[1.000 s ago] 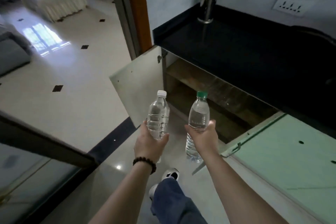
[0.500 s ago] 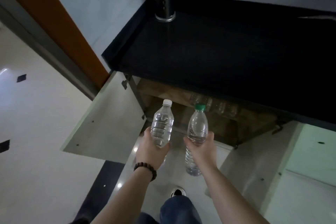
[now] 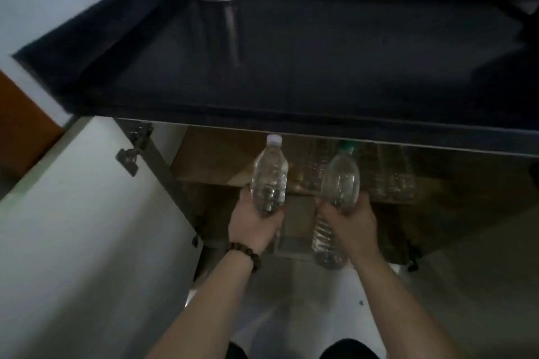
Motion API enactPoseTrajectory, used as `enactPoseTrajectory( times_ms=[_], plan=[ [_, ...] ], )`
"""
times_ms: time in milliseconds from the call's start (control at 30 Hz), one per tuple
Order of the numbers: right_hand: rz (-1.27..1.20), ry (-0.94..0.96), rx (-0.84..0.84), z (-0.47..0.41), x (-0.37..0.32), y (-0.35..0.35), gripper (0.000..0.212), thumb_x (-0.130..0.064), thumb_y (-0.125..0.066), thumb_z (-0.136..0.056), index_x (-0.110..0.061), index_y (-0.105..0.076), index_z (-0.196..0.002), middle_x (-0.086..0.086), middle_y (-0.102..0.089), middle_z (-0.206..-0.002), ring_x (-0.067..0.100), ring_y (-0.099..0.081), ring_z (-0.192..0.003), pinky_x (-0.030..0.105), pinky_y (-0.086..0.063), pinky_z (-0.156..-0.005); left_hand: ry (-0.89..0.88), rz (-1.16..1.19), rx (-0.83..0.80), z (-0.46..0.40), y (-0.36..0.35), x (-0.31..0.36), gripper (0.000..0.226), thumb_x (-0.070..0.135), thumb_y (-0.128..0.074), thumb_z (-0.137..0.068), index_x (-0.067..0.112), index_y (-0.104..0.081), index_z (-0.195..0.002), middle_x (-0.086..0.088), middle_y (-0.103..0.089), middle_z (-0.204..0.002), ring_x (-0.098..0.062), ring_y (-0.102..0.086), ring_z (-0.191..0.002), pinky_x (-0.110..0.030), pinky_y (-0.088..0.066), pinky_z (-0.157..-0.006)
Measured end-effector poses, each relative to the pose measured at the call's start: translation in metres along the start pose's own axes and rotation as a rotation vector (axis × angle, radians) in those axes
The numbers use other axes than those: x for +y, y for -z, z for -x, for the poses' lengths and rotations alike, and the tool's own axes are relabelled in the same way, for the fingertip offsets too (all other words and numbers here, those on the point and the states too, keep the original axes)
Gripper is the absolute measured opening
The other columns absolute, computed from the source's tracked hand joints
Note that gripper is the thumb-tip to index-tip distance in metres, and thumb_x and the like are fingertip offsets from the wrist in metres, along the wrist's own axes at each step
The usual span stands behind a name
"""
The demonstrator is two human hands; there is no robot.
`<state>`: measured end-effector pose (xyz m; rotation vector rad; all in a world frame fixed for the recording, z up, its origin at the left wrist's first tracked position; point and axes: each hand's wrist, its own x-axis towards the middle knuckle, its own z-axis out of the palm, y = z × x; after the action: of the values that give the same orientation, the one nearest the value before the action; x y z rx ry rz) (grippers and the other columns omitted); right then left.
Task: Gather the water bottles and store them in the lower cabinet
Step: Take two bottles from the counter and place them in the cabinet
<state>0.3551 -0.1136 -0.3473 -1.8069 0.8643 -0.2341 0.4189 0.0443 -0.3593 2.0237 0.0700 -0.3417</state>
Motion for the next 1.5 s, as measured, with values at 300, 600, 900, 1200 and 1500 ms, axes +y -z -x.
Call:
enactPoseTrajectory(
  times_ms=[300, 600, 900, 1200, 1500],
  plan=[
    [0.060, 0.057, 0.045, -0.113, -0.021, -0.016, 0.076, -0.054, -0.079, -0.061, -0.023, -0.052, -0.125, 0.000, -0.063, -0.113, 0.020, -0.061, -0.103, 0.035, -0.047, -0.091, -0.074, 0.119, -0.181, -0.128, -0.039, -0.002, 0.029, 0.024, -0.073, -0.082, 0.020, -0.053, -0.102, 0.007, -0.060, -0.093, -0.011, -0.056, -0.087, -0.029, -0.046, -0.076],
    [0.159, 0.040, 0.048, -0.130, -0.040, -0.027, 0.062, -0.049, -0.061, -0.086, -0.011, -0.045, -0.131, 0.008, -0.054, -0.127, 0.028, -0.049, -0.123, 0.030, -0.036, -0.092, -0.275, -0.131, -0.203, -0.150, -0.073, 0.000, 0.034, 0.035, -0.071, -0.082, 0.021, -0.061, -0.111, -0.002, -0.065, -0.108, -0.022, -0.060, -0.103, -0.037, -0.050, -0.092],
    [0.127, 0.121, 0.107, -0.137, -0.017, -0.029, 0.034, -0.041, -0.059, -0.090, -0.018, -0.051, -0.113, -0.006, -0.043, -0.084, 0.005, -0.036, -0.066, 0.021, -0.030, -0.061, -0.365, -0.159, -0.157, -0.160, -0.089, -0.012, 0.039, 0.045, -0.066, -0.081, 0.025, -0.053, -0.114, 0.003, -0.063, -0.094, -0.018, -0.061, -0.087, -0.035, -0.052, -0.080],
    [0.014, 0.149, 0.008, -0.130, -0.005, -0.021, 0.014, -0.036, -0.067, -0.085, -0.033, -0.053, -0.082, -0.020, -0.054, -0.082, 0.000, -0.054, -0.078, 0.016, -0.039, -0.067, -0.449, -0.290, -0.058, -0.150, -0.094, -0.018, 0.069, 0.053, -0.061, -0.082, 0.026, -0.039, -0.142, -0.005, -0.048, -0.139, -0.023, -0.047, -0.125, -0.036, -0.046, -0.098],
    [0.177, 0.110, 0.019, -0.063, -0.008, -0.001, 0.068, -0.049, -0.070, -0.076, -0.021, -0.047, -0.134, 0.006, -0.054, -0.131, 0.023, -0.051, -0.120, 0.027, -0.041, -0.097, -0.245, -0.357, -0.224, -0.050, -0.047, -0.002, 0.084, 0.042, -0.062, -0.087, 0.022, -0.015, -0.154, -0.002, -0.016, -0.160, -0.022, -0.028, -0.143, -0.033, -0.029, -0.115]
  ],
)
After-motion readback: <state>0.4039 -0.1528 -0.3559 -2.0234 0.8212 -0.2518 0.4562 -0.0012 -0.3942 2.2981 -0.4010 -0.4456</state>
